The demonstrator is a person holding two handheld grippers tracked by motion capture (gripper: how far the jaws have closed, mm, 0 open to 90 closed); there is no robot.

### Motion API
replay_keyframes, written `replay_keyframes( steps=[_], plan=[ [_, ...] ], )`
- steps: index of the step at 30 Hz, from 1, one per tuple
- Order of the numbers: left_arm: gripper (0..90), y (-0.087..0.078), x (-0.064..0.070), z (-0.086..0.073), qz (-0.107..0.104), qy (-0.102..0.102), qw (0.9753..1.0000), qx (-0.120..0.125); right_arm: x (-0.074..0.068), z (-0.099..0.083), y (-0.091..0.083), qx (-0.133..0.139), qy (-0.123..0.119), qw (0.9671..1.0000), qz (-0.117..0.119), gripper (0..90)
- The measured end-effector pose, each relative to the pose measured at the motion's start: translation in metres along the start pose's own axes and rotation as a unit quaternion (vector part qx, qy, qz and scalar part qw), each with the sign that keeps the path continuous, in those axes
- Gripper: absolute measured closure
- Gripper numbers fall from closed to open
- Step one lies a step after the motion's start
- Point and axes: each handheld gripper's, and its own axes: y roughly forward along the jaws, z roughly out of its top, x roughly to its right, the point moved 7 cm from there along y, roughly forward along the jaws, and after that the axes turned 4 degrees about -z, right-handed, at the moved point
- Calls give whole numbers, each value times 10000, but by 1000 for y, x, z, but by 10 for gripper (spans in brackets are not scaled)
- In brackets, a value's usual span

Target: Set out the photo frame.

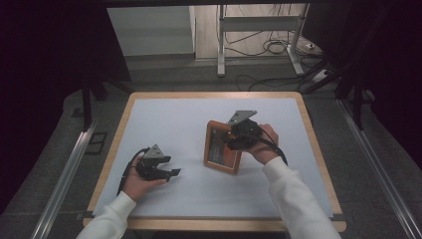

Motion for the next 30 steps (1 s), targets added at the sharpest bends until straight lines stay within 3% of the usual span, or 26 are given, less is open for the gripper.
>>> replay_keyframes(
  steps=[11,14,17,24,30],
  plan=[
    [320,1,2,0,-17,8,10000,-5,7,-2,11,-62,166,9998,-123,327],
    [320,1,1,0,-18,1,10000,4,8,0,12,5,215,9992,-328,273],
    [320,0,1,1,-16,8,10000,15,12,2,9,87,410,9980,-484,218],
    [320,-1,1,1,-21,-10,10000,37,18,-3,-16,451,841,9941,-522,191],
    [320,-1,2,2,-15,-22,10000,50,17,-23,-44,721,1174,9893,-472,192]
  ],
)
